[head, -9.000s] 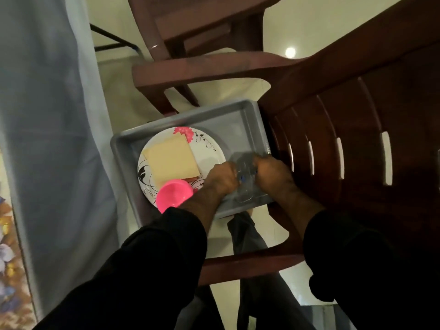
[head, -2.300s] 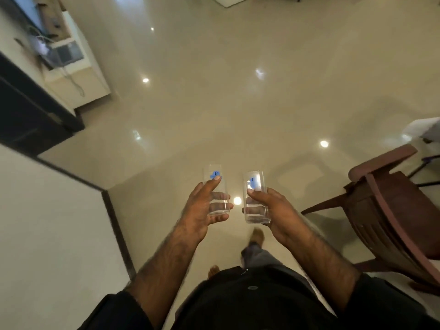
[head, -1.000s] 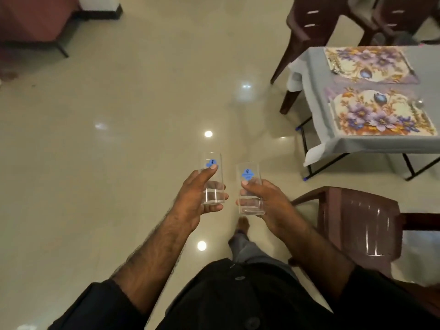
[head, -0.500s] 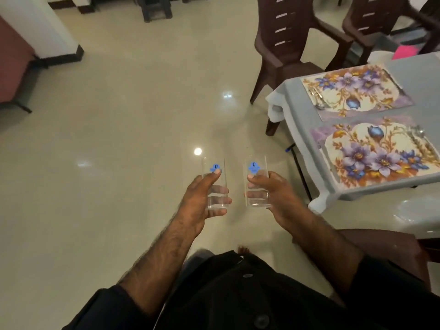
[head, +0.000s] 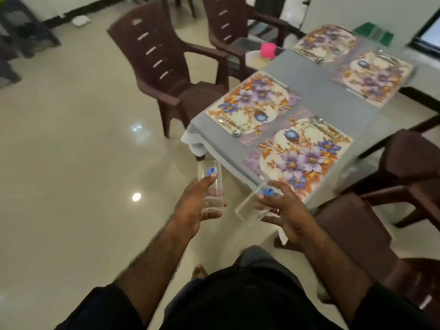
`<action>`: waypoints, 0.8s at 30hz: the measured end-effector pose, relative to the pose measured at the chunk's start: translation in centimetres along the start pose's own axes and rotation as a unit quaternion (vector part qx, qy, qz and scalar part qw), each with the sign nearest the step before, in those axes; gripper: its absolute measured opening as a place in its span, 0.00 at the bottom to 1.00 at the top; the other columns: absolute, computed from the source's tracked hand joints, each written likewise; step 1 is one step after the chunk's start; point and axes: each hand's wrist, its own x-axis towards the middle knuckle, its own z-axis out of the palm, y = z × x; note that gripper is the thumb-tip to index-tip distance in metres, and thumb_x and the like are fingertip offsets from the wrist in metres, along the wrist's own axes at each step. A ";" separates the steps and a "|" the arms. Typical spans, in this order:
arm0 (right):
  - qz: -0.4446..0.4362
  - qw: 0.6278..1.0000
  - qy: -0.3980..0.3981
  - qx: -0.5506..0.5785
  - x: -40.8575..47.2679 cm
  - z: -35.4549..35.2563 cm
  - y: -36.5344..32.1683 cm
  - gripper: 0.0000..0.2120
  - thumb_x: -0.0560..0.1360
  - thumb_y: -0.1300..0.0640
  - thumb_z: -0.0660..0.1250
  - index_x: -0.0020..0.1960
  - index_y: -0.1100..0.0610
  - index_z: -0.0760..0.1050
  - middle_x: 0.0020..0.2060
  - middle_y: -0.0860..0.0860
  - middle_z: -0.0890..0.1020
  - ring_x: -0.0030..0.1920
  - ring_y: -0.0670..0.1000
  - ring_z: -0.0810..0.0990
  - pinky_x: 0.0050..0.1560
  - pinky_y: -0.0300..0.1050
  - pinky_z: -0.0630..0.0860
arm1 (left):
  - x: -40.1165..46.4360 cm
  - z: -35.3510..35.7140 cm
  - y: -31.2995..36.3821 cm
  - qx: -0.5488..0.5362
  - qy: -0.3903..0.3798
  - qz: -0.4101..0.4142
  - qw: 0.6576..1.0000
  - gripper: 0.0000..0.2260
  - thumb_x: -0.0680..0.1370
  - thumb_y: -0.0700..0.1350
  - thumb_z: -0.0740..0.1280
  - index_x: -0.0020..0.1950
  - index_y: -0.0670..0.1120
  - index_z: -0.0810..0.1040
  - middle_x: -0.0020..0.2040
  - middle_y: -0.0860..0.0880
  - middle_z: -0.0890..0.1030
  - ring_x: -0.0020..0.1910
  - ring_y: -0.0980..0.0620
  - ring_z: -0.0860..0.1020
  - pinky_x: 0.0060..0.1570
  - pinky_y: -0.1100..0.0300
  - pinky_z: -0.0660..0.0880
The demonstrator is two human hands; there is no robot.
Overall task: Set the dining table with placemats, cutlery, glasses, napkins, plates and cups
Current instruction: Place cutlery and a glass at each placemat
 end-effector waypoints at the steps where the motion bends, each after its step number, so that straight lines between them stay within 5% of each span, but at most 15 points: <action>1: -0.006 1.000 0.023 -0.007 0.5 -1.0 -0.6 0.33 0.64 0.49 0.84 0.67 0.45 0.76 0.59 0.58 0.85 0.49 0.55 0.84 0.45 0.52 0.79 | 1.3 1.1 0.6 0.012 -0.017 -0.003 1.000 0.20 0.81 0.60 0.71 0.66 0.48 0.78 0.57 0.37 0.86 0.51 0.38 0.88 0.40 0.51 0.83; 3: -0.010 0.998 0.067 0.000 2.2 -3.4 -1.6 0.30 0.66 0.42 0.79 0.65 0.49 0.77 0.55 0.56 0.87 0.36 0.49 0.75 0.34 0.43 0.66 | 4.0 3.5 1.7 0.036 -0.045 -0.011 0.998 0.20 0.80 0.61 0.72 0.66 0.51 0.79 0.58 0.37 0.85 0.54 0.36 0.87 0.40 0.50 0.83; 6: 0.001 0.996 0.083 0.031 6.0 -7.6 -3.1 0.20 0.73 0.51 0.77 0.60 0.55 0.74 0.50 0.58 0.86 0.29 0.50 0.74 0.29 0.41 0.61 | 8.3 7.6 3.0 0.071 -0.060 -0.024 0.995 0.23 0.78 0.63 0.73 0.67 0.52 0.80 0.58 0.39 0.86 0.54 0.36 0.87 0.41 0.50 0.83; 11: 0.009 0.998 0.051 0.044 12.2 -13.2 -7.3 0.24 0.75 0.63 0.76 0.67 0.48 0.73 0.54 0.61 0.86 0.40 0.68 0.84 0.34 0.50 0.80 | 15.2 14.5 5.1 0.080 -0.030 -0.038 0.996 0.22 0.79 0.61 0.72 0.65 0.48 0.79 0.54 0.40 0.88 0.48 0.41 0.88 0.41 0.49 0.83; 15: -0.017 1.000 0.006 0.004 17.1 -17.3 -10.5 0.25 0.74 0.67 0.77 0.66 0.49 0.76 0.62 0.65 0.80 0.52 0.73 0.85 0.44 0.58 0.85 | 19.8 19.1 6.7 0.067 -0.027 -0.059 0.996 0.28 0.77 0.62 0.75 0.68 0.45 0.79 0.56 0.38 0.87 0.47 0.41 0.88 0.38 0.52 0.82; 18: -0.027 0.999 0.028 -0.002 20.5 -19.1 -13.4 0.26 0.70 0.65 0.80 0.64 0.50 0.76 0.61 0.65 0.78 0.53 0.71 0.85 0.46 0.56 0.85 | 22.5 21.8 7.7 0.045 -0.040 -0.059 0.996 0.21 0.77 0.60 0.76 0.65 0.50 0.79 0.57 0.41 0.85 0.51 0.41 0.86 0.42 0.49 0.83; 22: -0.032 0.996 0.079 -0.023 25.2 -20.2 -17.1 0.11 0.77 0.55 0.76 0.57 0.50 0.77 0.58 0.58 0.82 0.44 0.66 0.87 0.40 0.51 0.83 | 26.5 25.0 8.7 0.042 -0.061 -0.075 0.994 0.15 0.78 0.55 0.76 0.60 0.51 0.79 0.55 0.44 0.79 0.53 0.43 0.83 0.47 0.43 0.85; 24: -0.054 0.987 0.116 -0.093 27.7 -21.0 -17.8 0.12 0.76 0.56 0.77 0.57 0.49 0.78 0.59 0.59 0.81 0.46 0.62 0.86 0.40 0.52 0.84 | 28.5 26.3 9.1 0.035 -0.067 -0.088 0.993 0.15 0.78 0.55 0.77 0.60 0.51 0.79 0.56 0.43 0.78 0.55 0.43 0.82 0.47 0.43 0.85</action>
